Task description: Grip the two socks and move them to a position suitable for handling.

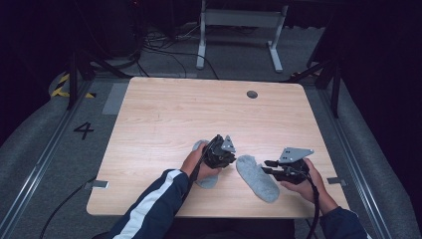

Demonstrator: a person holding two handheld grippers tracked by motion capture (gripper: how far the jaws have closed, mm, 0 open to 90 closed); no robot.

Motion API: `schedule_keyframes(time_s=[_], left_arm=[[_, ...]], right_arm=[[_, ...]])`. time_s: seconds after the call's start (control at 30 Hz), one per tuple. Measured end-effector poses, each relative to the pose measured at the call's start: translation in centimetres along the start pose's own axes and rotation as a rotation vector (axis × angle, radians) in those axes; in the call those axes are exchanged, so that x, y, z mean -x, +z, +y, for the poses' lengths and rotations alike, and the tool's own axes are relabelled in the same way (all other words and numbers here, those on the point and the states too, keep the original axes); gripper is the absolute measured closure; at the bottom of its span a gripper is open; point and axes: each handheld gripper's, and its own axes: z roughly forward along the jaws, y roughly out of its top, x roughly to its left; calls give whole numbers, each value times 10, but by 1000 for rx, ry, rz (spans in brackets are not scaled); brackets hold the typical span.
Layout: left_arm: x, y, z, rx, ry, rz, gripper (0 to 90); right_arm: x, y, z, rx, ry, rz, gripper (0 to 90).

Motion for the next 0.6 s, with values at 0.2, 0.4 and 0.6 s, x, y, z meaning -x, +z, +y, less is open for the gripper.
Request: schedule_keyframes(time_s=[0.2, 0.4, 0.6], left_arm=[[7, 5, 10, 5, 5, -9, 646], [10, 22, 17, -35, -4, 0, 543], [9, 31, 21, -82, -16, 12, 512]], right_arm=[[-13, -22, -17, -12, -77, 73, 816], [-35, -35, -34, -35, -141, 156, 844], [-43, -28, -38, -62, -176, 169, 834]])
